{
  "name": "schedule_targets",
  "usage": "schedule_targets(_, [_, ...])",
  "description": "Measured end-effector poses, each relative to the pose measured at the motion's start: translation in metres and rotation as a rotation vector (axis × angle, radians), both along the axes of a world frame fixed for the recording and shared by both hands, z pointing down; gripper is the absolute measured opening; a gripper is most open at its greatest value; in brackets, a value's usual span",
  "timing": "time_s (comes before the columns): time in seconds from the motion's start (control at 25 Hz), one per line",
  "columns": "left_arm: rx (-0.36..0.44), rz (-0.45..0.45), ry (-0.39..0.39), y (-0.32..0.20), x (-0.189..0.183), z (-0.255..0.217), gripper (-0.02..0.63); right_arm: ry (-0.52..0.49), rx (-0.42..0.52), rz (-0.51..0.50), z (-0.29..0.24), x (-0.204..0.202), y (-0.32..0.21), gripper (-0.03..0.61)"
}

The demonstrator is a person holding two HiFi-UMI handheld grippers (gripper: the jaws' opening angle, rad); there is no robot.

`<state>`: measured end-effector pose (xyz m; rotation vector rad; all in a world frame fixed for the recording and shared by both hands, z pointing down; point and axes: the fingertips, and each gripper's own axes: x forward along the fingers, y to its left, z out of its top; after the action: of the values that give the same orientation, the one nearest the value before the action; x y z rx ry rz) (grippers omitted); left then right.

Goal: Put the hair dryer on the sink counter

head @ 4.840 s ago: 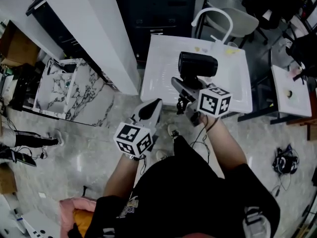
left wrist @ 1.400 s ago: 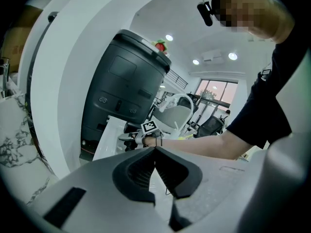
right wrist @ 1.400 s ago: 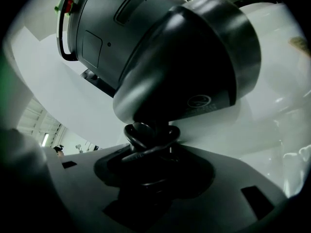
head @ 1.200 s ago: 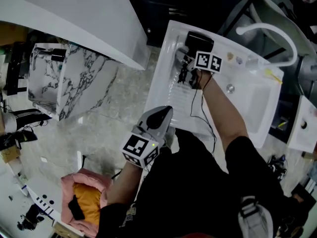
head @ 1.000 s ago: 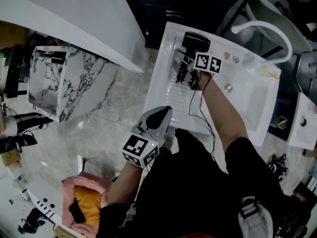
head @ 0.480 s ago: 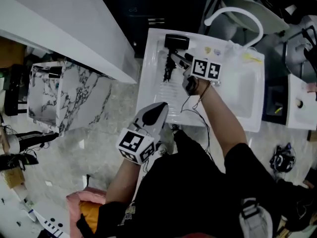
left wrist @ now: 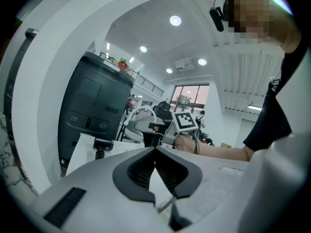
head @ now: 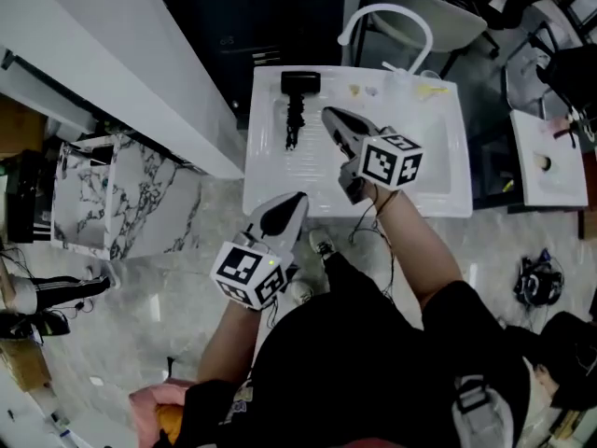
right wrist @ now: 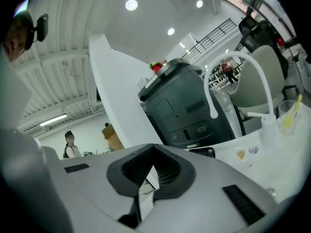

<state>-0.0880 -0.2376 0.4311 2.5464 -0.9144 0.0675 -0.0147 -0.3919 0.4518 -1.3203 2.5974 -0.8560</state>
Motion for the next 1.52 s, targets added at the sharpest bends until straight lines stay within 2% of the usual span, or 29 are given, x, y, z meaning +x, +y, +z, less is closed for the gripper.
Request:
schedule_targets(0.32, [0.045, 0.041, 0.04, 0.082, -0.008, -0.024, 0.003, 0.067, 0.169, 0.014, -0.069, 0.001, 0.129, -0.003])
schedule_targets(0.64, [0.056, 0.044, 0.042, 0.143, -0.018, -0.032, 0.003, 0.124, 0.188, 0.045, -0.078, 0.002, 0.236, -0.003])
schedule_targets(0.96, [0.07, 0.044, 0.025, 0.172, -0.007, -0.042, 0.003, 0.184, 0.193, 0.06, -0.084, 0.017, 0.284, -0.002])
schedule_targets(1.16, [0.069, 0.009, 0.005, 0.186, 0.012, -0.041, 0.003, 0.215, 0.197, 0.03, -0.079, 0.034, 0.307, -0.003])
schedule_targets(1.52, [0.033, -0.082, -0.037, 0.233, 0.063, -0.04, 0.003, 0.166, 0.161, -0.035, -0.071, 0.082, 0.36, -0.003])
